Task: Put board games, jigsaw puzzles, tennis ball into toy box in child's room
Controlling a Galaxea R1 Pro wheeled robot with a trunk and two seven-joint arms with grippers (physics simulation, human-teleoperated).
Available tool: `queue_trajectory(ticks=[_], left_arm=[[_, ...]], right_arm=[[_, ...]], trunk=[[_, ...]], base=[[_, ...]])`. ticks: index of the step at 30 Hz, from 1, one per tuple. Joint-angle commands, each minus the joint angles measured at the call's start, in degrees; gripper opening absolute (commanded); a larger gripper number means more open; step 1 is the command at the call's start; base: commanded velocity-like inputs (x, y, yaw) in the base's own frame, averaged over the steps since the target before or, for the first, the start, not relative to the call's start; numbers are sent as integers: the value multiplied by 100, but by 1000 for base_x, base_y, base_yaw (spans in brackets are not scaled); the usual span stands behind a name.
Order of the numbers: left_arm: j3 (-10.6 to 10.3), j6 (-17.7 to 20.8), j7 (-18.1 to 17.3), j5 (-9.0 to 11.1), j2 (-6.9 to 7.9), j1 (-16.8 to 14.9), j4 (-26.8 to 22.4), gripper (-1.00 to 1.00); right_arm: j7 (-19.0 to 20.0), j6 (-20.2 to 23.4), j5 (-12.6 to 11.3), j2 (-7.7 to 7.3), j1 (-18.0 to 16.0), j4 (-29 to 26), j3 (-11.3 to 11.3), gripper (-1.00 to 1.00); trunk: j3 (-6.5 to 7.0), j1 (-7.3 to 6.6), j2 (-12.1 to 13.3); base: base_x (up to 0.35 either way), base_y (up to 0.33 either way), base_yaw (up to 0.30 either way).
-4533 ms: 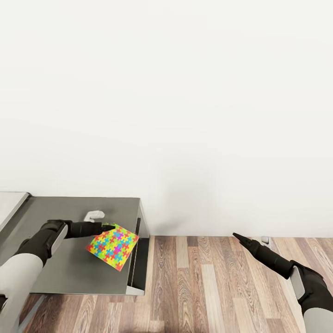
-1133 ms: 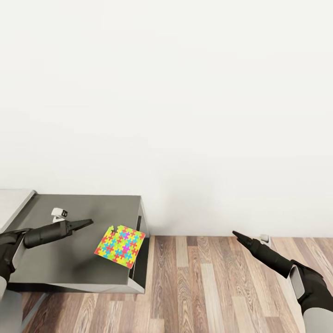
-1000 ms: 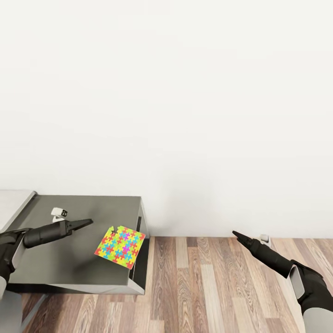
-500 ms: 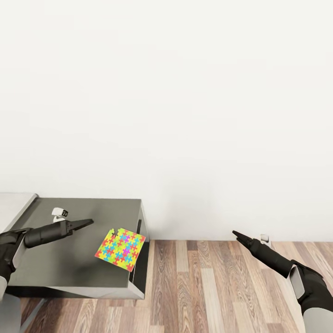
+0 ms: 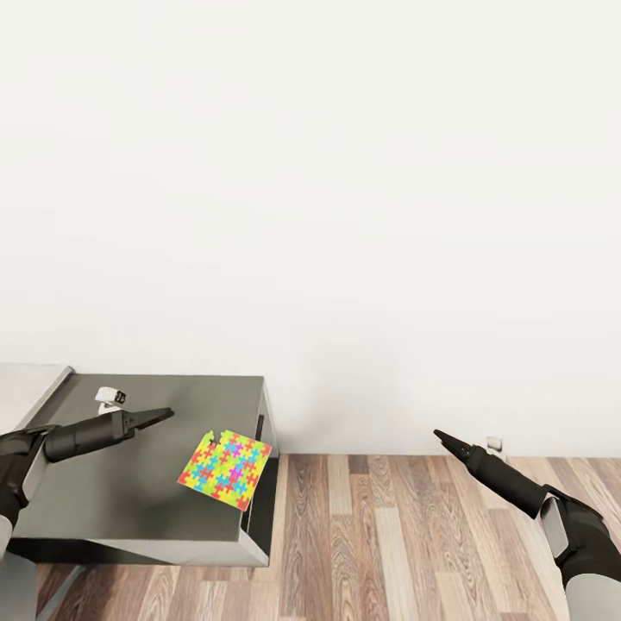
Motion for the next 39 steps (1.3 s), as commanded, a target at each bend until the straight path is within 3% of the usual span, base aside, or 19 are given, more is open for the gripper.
queue_trajectory(ticks=[1,39], left_arm=[[-4,60,-23,-7,1,-4,0,100],[-22,59,-23,-12,-18,-4,0,100]], right_arm=[[15,49,-13,2,-5,3,-9,100],[20,47,-19,2,-5,19,-9,100]], trunk=[[0,3,-10],[363,3,-10]], base=[[0,0,0],[0,0,0]])
